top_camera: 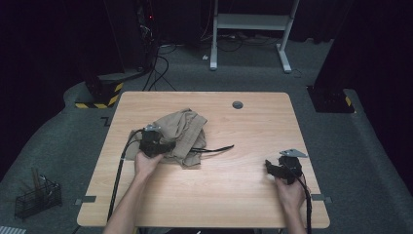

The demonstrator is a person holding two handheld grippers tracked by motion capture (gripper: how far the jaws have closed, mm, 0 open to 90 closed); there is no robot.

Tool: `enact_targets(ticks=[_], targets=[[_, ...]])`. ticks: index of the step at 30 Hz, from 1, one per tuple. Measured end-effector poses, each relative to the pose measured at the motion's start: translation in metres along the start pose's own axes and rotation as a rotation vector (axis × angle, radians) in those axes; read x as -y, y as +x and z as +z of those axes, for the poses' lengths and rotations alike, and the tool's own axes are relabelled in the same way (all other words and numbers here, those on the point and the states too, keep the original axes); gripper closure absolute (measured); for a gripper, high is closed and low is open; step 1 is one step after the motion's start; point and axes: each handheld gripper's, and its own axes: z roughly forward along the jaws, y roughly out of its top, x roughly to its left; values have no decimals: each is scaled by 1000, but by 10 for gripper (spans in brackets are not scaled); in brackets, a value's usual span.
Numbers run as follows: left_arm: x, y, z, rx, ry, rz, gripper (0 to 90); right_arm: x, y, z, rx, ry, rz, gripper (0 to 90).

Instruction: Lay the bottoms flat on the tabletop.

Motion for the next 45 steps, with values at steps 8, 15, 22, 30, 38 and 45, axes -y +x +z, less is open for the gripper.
enact_targets(ticks=[8, 15, 22, 30, 38, 45], targets=[[-1, -13, 3, 18, 36, 63, 674, 0, 0, 0, 0, 0, 0, 277], [2, -40, 8, 68, 41, 96, 691, 0, 0, 0, 0, 0, -1, 277], [6, -67, 13, 79, 31, 90, 686, 0, 0, 0, 0, 0, -1, 277], [9, -99, 20, 93, 27, 113, 670, 0, 0, 0, 0, 0, -1, 277], [8, -111, 19, 101, 38, 144, 608, 0, 0, 0, 0, 0, -1, 277], [10, -114, -5, 76, -11, 190, 425, 0, 0, 0, -1, 0, -1, 277]])
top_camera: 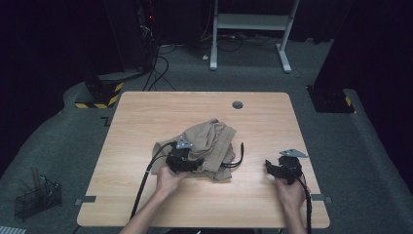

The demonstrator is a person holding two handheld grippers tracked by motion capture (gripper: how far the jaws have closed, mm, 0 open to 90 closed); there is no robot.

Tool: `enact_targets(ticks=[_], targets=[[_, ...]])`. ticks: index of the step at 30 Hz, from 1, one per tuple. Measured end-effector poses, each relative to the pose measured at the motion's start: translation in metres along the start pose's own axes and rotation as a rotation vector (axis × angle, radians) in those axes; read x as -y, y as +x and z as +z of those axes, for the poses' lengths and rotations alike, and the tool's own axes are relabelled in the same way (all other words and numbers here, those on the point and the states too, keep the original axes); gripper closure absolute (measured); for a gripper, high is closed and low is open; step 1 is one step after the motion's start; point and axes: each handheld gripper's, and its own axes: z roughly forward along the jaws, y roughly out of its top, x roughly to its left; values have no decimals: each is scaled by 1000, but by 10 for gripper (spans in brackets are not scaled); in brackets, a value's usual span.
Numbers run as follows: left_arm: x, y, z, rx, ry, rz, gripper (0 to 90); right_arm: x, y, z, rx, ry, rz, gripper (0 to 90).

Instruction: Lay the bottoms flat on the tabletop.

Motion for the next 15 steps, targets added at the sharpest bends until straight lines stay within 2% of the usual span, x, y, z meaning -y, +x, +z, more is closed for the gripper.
enact_targets(ticks=[3, 6, 9, 15], targets=[[3, -4, -13, 4, -34, 3, 387, 0, 0, 0, 0, 0, 0, 277], [7, -9, -22, 15, -48, 9, 370, 0, 0, 0, 0, 0, 0, 277], [10, -13, -24, 19, -47, 16, 357, 0, 0, 0, 0, 0, 0, 277], [20, -31, -25, 32, -61, 43, 347, 0, 0, 0, 0, 0, 0, 277]])
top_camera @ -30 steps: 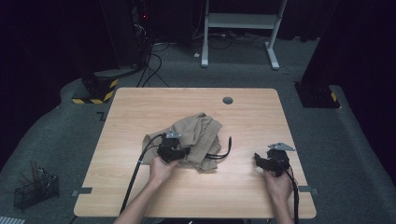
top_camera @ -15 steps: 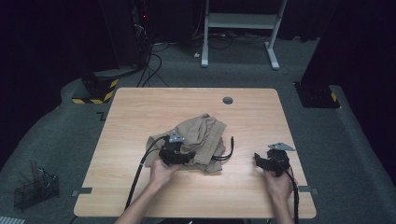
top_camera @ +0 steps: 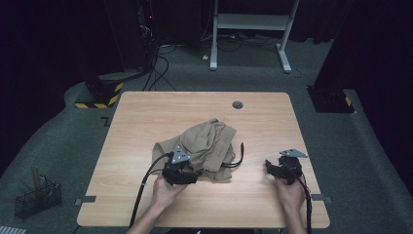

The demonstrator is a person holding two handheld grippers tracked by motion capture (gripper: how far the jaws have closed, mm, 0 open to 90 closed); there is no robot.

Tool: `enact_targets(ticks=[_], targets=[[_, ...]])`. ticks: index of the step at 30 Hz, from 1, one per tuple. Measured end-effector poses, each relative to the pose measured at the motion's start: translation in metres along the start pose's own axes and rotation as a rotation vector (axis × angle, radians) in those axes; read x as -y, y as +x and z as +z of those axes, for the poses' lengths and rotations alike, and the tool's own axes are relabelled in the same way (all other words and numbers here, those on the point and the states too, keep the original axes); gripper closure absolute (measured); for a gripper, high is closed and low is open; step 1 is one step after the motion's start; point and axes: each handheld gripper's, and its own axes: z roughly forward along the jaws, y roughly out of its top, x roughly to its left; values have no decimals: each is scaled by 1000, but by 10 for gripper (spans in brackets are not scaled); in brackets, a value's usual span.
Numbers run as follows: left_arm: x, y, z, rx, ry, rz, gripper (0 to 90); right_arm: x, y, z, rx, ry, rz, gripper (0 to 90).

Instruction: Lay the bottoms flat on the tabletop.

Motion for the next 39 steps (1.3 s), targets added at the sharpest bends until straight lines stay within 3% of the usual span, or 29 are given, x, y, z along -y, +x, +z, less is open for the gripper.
enact_targets(ticks=[6, 9, 10, 11, 14, 17, 22, 29, 35, 39], targets=[[1, -3, 11, -25, 26, 24, 346, 0, 0, 0, 0, 0, 0, 277], [1, -3, 24, -76, 51, 62, 340, 0, 0, 0, 0, 0, 0, 277], [1, -3, 24, -76, 51, 62, 339, 0, 0, 0, 0, 0, 0, 277], [1, -5, 32, -111, 77, 100, 330, 0, 0, 0, 0, 0, 0, 277], [2, -8, 41, -140, 100, 133, 330, 0, 0, 0, 0, 0, 0, 277], [0, -9, 44, -157, 110, 143, 388, 0, 0, 0, 0, 0, 0, 277], [-4, -8, 40, -131, 118, 160, 628, 0, 0, 0, 0, 0, 0, 277], [-15, 0, 31, -87, 99, 137, 847, 0, 0, 0, 0, 0, 0, 277], [-27, 14, 20, -34, 61, 77, 879, 0, 0, 0, 0, 0, 0, 277], [-37, 25, 13, -14, 6, 38, 879, 0, 0, 0, 0, 0, 0, 277]])
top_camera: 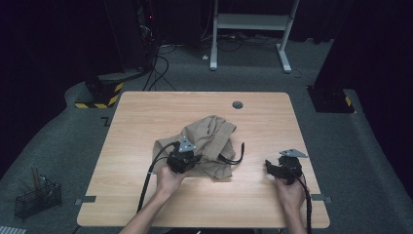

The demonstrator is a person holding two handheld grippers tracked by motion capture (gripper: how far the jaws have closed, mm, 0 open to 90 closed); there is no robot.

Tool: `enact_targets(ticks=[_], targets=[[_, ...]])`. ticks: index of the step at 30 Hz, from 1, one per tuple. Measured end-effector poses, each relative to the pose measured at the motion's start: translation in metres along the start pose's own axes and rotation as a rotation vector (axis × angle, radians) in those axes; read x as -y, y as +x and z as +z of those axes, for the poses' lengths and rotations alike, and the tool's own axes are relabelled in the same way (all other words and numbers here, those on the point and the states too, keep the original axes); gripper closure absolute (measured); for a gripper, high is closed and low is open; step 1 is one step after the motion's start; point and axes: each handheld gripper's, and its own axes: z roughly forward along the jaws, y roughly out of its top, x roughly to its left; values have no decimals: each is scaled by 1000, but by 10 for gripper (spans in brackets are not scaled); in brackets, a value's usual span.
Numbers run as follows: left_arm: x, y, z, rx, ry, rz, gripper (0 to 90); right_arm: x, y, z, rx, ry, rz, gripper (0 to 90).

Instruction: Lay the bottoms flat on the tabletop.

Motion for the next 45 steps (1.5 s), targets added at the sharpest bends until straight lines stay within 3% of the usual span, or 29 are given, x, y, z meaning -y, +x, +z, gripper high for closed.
enact_targets(ticks=[3, 7, 16, 18, 20, 22, 25, 30, 33, 35, 37, 40, 45], targets=[[-11, 13, -4, 4, -42, -44, 879, 0, 0, 0, 0, 0, 0, 277], [-24, 36, -2, -25, -73, -105, 877, 0, 0, 0, 0, -1, 0, 277], [-15, 87, 23, -172, -46, -232, 867, 0, 0, 0, 0, -1, 0, 277], [-12, 95, 27, -180, -49, -266, 828, 0, 0, 0, 0, 0, -1, 277], [-11, 99, 27, -186, -47, -290, 692, 0, 0, 0, 0, 0, -1, 277], [-10, 99, 24, -194, -40, -286, 554, 0, 0, 0, 0, 0, -1, 277], [-7, 94, 15, -206, -49, -260, 437, 0, 0, 0, -1, 0, -2, 277], [1, 87, -4, -201, -58, -227, 375, 1, 2, -1, -3, -10, -2, 342], [11, 82, -13, -179, -71, -244, 369, 1, 3, -1, -3, -9, -3, 346], [20, 76, -13, -160, -54, -249, 369, 1, 5, -2, 2, -11, -1, 394], [30, 70, -9, -149, -31, -245, 369, 0, 10, -2, -19, -14, -25, 458], [43, 63, 1, -140, 12, -243, 369, -4, 24, -3, -85, -21, -75, 457], [52, 55, 15, -143, 54, -242, 369, -17, 58, -10, -217, -81, -186, 440]])
